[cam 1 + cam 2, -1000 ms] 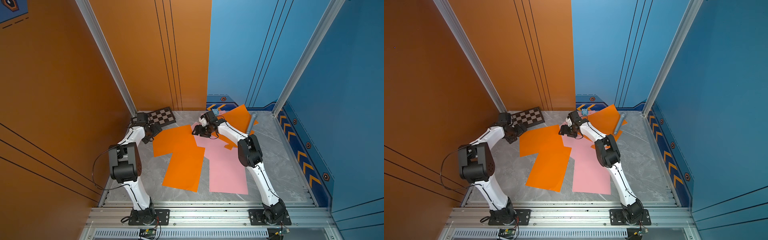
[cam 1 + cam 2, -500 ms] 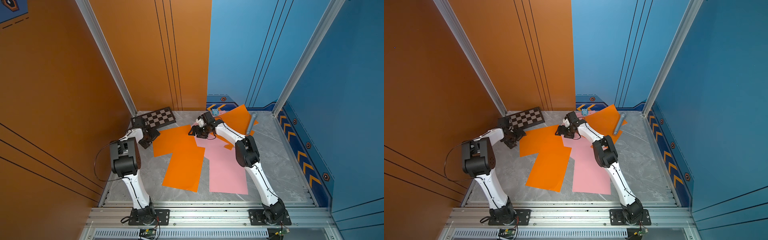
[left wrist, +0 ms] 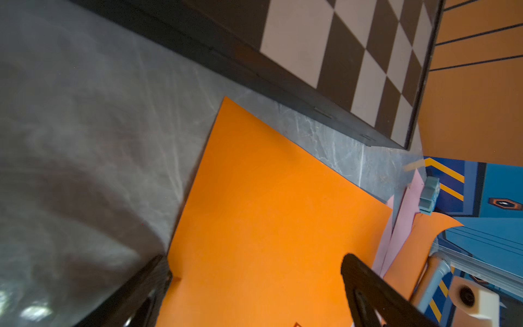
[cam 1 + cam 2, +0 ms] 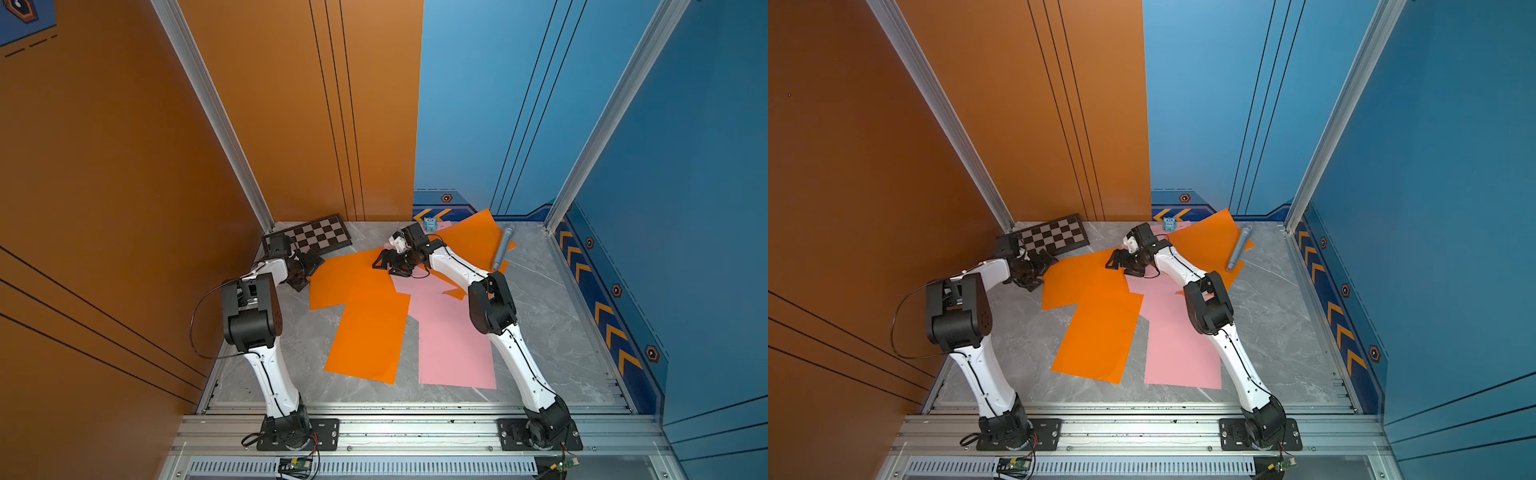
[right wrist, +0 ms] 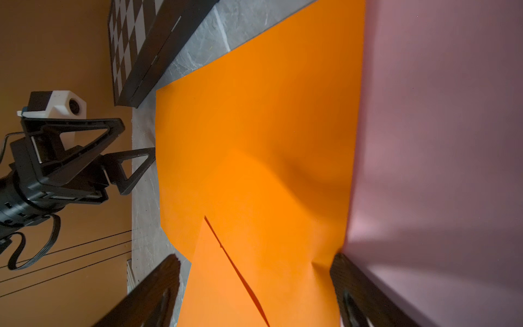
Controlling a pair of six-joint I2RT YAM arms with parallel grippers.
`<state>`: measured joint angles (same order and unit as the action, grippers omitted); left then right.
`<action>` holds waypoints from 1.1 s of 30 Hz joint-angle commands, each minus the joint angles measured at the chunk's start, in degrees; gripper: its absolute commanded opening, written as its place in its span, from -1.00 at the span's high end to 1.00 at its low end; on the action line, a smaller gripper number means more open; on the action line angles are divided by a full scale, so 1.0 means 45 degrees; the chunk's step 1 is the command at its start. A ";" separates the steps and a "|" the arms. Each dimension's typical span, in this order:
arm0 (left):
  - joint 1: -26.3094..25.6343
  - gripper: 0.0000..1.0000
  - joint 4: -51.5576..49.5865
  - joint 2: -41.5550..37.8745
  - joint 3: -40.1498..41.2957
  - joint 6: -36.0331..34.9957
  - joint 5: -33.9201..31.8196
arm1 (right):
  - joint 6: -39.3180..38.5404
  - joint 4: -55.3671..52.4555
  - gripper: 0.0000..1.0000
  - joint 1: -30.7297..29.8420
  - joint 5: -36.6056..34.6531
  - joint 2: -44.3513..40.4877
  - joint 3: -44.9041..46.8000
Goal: Sort the scattered colored papers by color
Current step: Pick up the colored paper.
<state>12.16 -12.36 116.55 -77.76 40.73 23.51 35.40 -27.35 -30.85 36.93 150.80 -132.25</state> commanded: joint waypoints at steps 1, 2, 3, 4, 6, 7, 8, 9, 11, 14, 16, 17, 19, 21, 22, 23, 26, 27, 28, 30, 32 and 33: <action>-0.0372 -0.96 -0.0313 0.0988 0.0616 0.0550 0.1082 | 0.0332 -0.0631 -0.75 -0.0195 0.0301 0.0900 0.0071; -0.0426 -0.96 -0.0283 0.1028 0.0600 0.0558 0.1124 | 0.0371 -0.0569 -0.78 -0.0214 0.0405 0.0907 0.0059; -0.0523 -0.96 -0.0230 0.1071 0.0565 0.0594 0.1189 | 0.0451 -0.0481 -0.81 -0.0234 0.0522 0.0919 0.0066; -0.0597 -0.96 -0.0194 0.1127 0.0532 0.0633 0.1276 | 0.0519 -0.0409 -0.82 -0.0249 0.0605 0.0949 0.0047; -0.0727 -0.96 -0.0066 0.1226 0.0483 0.0728 0.1452 | 0.0554 -0.0328 -0.84 -0.0288 0.0718 0.0961 0.0003; -0.0781 -0.96 0.0061 0.1286 0.0465 0.0830 0.1602 | 0.0581 -0.0291 -0.85 -0.0293 0.0737 0.0976 -0.0022; -0.0804 -0.96 0.0200 0.1323 0.0462 0.0936 0.1788 | 0.0606 -0.0256 -0.86 -0.0293 0.0825 0.0980 -0.0017; -0.0830 -0.96 0.0227 0.1343 0.0482 0.1048 0.1966 | 0.0646 -0.0231 -0.86 -0.0290 0.0857 0.0987 -0.0009; -0.0837 -0.96 0.0786 0.1298 0.0482 0.1214 0.2225 | 0.0649 -0.0240 -0.88 -0.0256 0.0876 0.0981 0.0031; -0.0823 -0.96 0.1067 0.1154 0.0520 0.1385 0.2616 | 0.0639 -0.0213 -0.88 -0.0210 0.0883 0.0979 0.0089; -0.0828 -0.96 0.1390 0.1077 0.0558 0.1581 0.2950 | 0.0646 -0.0211 -0.88 -0.0200 0.0895 0.0981 0.0075; -0.0825 -0.96 0.1555 0.1036 0.0579 0.1658 0.3102 | 0.0665 -0.0210 -0.88 -0.0195 0.0889 0.0980 0.0090; -0.0809 -0.94 0.1711 0.0980 0.0524 0.1709 0.3378 | 0.0669 -0.0175 -0.88 -0.0191 0.0905 0.0978 0.0090; -0.0817 -0.81 0.1711 0.0900 0.0464 0.1663 0.3507 | 0.0688 -0.0153 -0.88 -0.0176 0.0915 0.0964 0.0091; -0.0822 -0.64 0.1712 0.0830 0.0463 0.1641 0.3531 | 0.0708 -0.0152 -0.88 -0.0173 0.0897 0.0961 0.0124; -0.0806 -0.48 0.1712 0.0770 0.0463 0.1633 0.3599 | 0.0706 -0.0133 -0.88 -0.0156 0.0914 0.0925 0.0123; -0.0769 -0.16 0.1711 0.0578 0.0421 0.1545 0.3585 | 0.0738 -0.0007 -0.88 -0.0079 0.0934 0.0784 0.0212; -0.0770 -0.13 0.1712 0.0519 0.0408 0.1518 0.3567 | 0.0746 0.0038 -0.88 -0.0056 0.0910 0.0699 0.0260; -0.0762 -0.08 0.1721 0.0432 0.0385 0.1479 0.3522 | 0.0746 0.0151 -0.88 -0.0022 0.0838 0.0566 0.0401; -0.0760 -0.03 0.1777 0.0157 0.0383 0.1370 0.3301 | 0.0767 0.0482 -0.88 0.0065 0.0710 0.0204 0.0780; -0.0777 0.02 0.1808 -0.0264 0.0335 0.1178 0.2903 | 0.0766 0.0828 -0.88 0.0179 0.0434 -0.0311 0.1242; -0.0804 0.03 0.1799 -0.0457 0.0275 0.1093 0.2741 | 0.0764 0.0958 -0.88 0.0277 0.0339 -0.0509 0.1393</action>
<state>8.86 -3.99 118.83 -76.27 47.57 37.65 37.91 -21.85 -30.83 41.85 150.28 -129.27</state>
